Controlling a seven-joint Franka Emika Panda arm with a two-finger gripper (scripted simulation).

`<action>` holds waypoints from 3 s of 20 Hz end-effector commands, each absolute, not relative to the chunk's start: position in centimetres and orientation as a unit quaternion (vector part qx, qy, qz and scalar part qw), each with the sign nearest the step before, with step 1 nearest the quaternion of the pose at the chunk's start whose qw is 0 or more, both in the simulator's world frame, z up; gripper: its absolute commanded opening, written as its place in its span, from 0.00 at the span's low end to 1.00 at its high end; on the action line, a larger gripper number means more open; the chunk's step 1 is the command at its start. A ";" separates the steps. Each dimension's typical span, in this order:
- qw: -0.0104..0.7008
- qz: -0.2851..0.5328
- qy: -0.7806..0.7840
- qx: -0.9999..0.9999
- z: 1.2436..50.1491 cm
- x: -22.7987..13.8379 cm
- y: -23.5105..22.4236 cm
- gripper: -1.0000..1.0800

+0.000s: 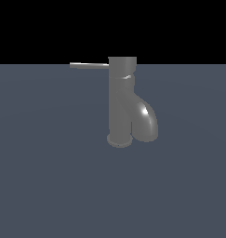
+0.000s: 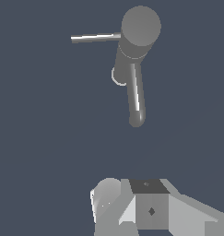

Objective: Turn on the faucet by rotating a designated handle.

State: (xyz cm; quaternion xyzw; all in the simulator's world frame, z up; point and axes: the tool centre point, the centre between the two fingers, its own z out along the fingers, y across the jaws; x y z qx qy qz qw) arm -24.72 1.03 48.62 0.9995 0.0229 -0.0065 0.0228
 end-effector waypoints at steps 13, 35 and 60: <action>0.028 0.013 0.023 0.999 49.5 -24.6 2.4 0.00; 0.018 0.013 -0.111 0.994 47.5 -18.9 3.6 0.00; 0.002 0.007 -0.393 0.919 40.1 -7.7 6.8 0.00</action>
